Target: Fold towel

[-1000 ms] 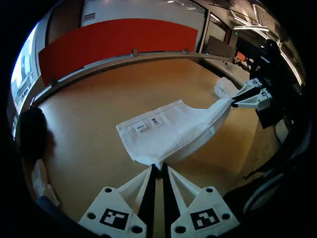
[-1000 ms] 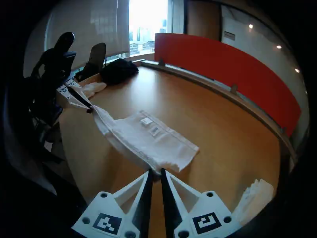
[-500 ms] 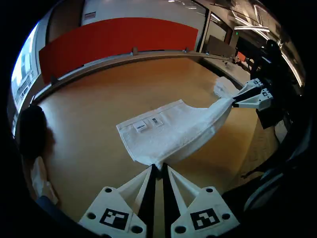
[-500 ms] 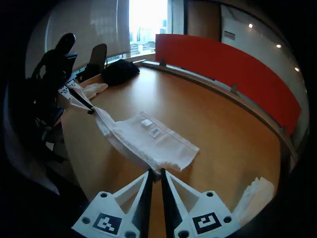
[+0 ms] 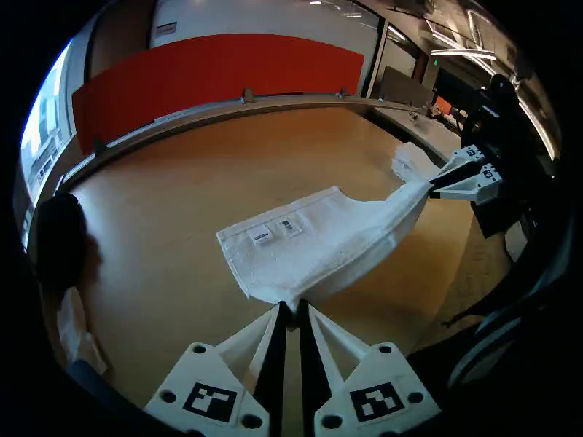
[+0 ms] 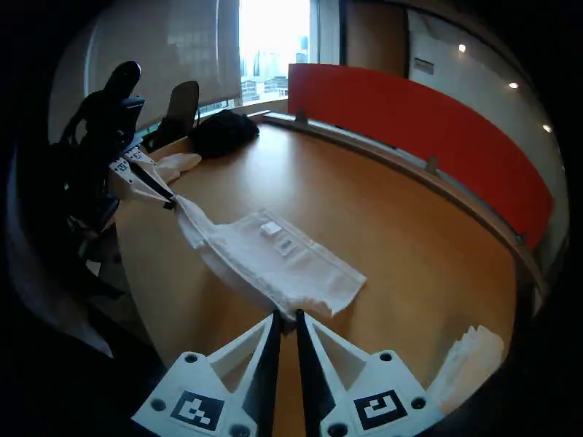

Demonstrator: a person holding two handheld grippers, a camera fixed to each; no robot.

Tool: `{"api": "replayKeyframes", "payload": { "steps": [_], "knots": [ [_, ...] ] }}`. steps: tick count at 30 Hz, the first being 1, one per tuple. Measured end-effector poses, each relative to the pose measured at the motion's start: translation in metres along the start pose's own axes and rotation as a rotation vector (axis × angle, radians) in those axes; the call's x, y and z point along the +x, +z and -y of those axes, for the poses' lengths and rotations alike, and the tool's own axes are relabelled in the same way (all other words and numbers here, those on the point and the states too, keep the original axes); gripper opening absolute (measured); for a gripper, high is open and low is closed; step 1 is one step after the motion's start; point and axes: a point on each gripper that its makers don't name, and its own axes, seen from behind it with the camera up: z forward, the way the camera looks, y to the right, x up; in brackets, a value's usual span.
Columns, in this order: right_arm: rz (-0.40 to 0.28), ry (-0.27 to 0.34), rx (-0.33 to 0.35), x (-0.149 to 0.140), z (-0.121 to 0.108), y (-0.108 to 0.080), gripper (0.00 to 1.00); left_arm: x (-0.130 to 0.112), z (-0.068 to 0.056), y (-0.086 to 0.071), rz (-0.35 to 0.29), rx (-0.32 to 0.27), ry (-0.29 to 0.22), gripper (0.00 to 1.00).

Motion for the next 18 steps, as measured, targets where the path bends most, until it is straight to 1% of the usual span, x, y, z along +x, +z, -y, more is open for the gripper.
{"api": "replayKeyframes", "payload": {
  "steps": [5, 9, 14, 18],
  "knots": [
    [0.006, -0.001, -0.002, -0.001, -0.001, 0.002, 0.15, 0.000, 0.000, 0.001, 0.004, 0.002, -0.004, 0.11],
    [0.015, -0.004, -0.005, -0.003, -0.004, 0.006, 0.15, 0.000, 0.003, 0.007, 0.010, 0.010, -0.004, 0.12],
    [0.032, 0.000, -0.007, -0.006, -0.011, 0.018, 0.15, -0.002, 0.009, 0.022, 0.042, 0.024, 0.000, 0.12],
    [0.048, 0.004, -0.010, -0.010, -0.017, 0.030, 0.15, -0.004, 0.015, 0.034, 0.060, 0.032, -0.011, 0.12]
  ]
}}
